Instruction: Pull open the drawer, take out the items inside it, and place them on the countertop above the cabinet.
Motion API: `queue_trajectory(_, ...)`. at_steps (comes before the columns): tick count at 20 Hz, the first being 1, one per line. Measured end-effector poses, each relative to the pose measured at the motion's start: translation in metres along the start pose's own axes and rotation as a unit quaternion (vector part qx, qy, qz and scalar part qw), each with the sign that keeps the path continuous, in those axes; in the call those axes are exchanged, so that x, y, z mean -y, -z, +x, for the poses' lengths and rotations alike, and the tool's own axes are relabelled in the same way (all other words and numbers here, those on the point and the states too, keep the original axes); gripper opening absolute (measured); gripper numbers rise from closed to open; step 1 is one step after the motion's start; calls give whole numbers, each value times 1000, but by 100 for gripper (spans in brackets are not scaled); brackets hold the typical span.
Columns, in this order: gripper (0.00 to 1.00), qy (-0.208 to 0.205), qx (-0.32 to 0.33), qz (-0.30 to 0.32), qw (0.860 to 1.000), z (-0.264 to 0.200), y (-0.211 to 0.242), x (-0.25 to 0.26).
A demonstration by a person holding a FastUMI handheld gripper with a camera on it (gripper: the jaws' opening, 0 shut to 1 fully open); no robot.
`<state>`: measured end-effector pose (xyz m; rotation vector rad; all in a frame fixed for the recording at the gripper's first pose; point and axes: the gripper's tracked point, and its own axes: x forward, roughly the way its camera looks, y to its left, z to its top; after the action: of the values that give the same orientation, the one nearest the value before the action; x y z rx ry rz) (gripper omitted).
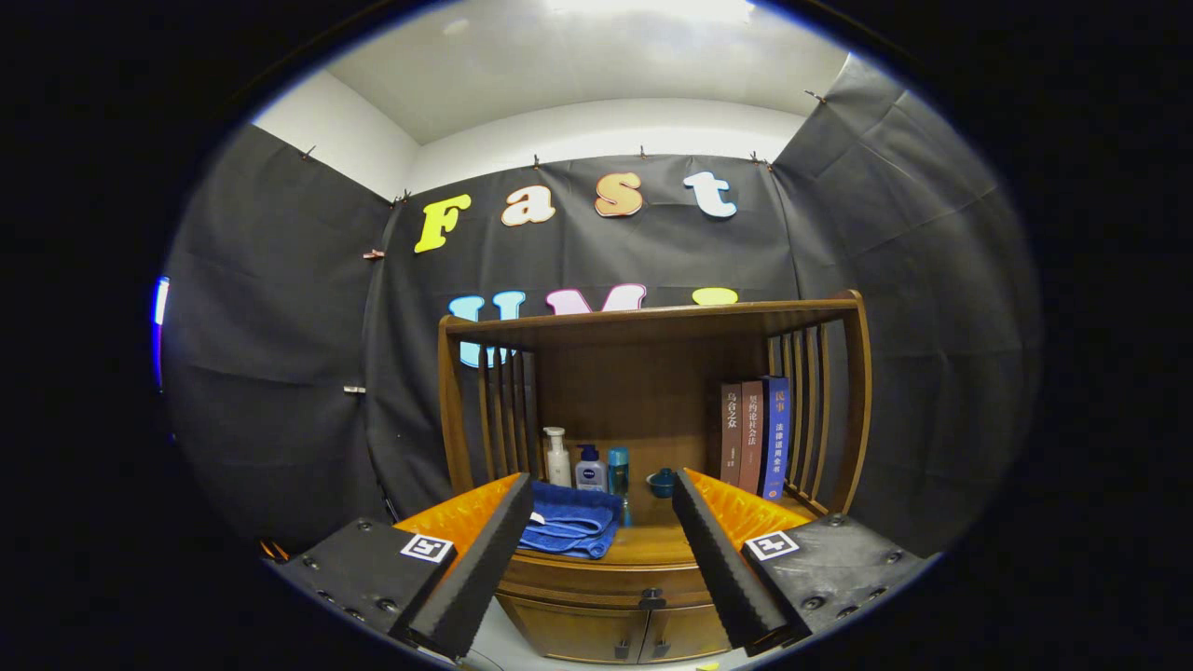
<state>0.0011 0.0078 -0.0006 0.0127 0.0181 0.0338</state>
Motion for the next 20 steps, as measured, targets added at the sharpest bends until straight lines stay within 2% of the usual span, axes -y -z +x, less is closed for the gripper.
queue_trajectory(14, 98, 12, -5, 6, 1000, -3, 9, 11)
queue_trajectory(20, 98, 24, -29, 16, 999, 5, 54, 22)
